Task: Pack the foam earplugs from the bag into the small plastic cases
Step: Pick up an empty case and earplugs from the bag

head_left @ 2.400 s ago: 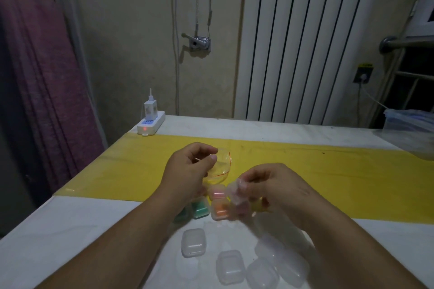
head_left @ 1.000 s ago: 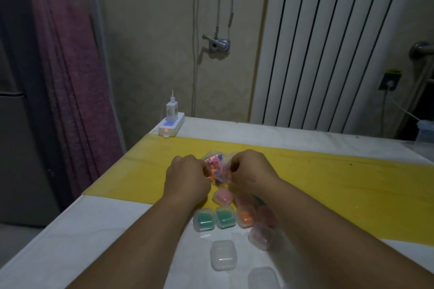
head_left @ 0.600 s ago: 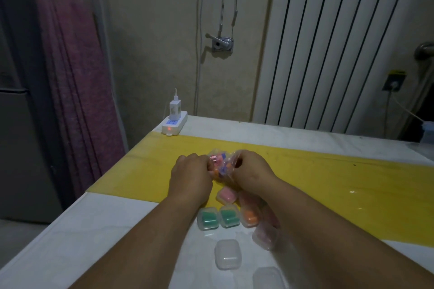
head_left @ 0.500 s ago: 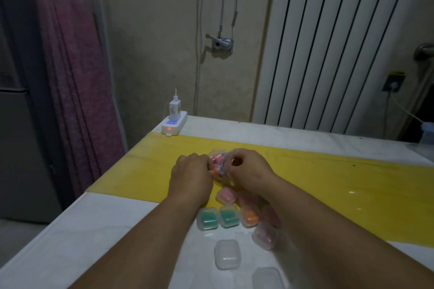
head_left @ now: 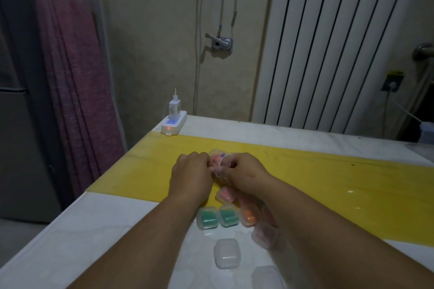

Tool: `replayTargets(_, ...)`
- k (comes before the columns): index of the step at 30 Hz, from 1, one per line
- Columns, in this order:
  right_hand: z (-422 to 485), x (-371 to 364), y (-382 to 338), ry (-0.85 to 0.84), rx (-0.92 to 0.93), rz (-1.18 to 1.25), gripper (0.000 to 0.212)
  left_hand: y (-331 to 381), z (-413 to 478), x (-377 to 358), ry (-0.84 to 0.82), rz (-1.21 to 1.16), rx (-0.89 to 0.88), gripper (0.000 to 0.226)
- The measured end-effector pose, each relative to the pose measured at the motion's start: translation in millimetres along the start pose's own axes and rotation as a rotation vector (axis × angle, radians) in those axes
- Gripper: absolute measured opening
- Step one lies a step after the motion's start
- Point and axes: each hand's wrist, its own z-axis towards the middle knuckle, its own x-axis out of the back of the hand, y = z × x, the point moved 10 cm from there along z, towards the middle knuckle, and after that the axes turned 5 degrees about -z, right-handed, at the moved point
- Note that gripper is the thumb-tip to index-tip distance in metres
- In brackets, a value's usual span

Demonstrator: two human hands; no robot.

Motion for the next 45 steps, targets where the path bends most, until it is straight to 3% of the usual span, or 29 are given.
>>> replayTargets(4, 0, 3, 2, 0.024, -0.036, 0.025, 0.032, -1, 0, 1, 0.001, -0.069, 0.013, 0.010)
replayTargets(9, -4, 11, 14, 0.064, -0.139, 0.070, 0.017, -9, 0, 0, -0.002, -0.107, 0.082, 0.008)
replayTargets(14, -7, 23, 21, 0.124, -0.178, 0.040, 0.028, -12, 0, -2, -0.007, -0.112, 0.094, 0.008)
replayTargets(18, -18, 44, 29, 0.210, -0.200, 0.080, 0.025, -11, -2, 0, -0.017, -0.093, 0.112, 0.008)
replayTargets(25, -66, 78, 47, 0.295, -0.195, 0.163, 0.012, 32, -9, 31, 0.105, -0.125, -0.020, 0.023)
replayTargets(27, -79, 82, 48, 0.290, -0.184, 0.225, 0.013, 53, -16, 30, 0.041, -0.344, -0.103, 0.013)
replayTargets(30, -94, 85, 43, 0.267, -0.158, 0.249, 0.010, 82, -32, 15, -0.200, -0.645, -0.151, 0.011)
replayTargets(32, -102, 88, 38, 0.257, -0.127, 0.265, 0.009, 96, -43, 9, -0.290, -0.660, -0.169, 0.011)
replayTargets(38, -113, 89, 41, 0.257, -0.102, 0.254, 0.009, 102, -51, 3, -0.359, -0.787, -0.099, 0.009)
replayTargets(42, -117, 87, 55, 0.298, -0.177, 0.450, 0.030, 100, -54, -2, -0.377, -0.774, -0.054, 0.013)
replayTargets(45, -118, 94, 59, 0.328, -0.169, 0.492, 0.024, 98, -55, -7, -0.432, -0.874, 0.023, 0.022)
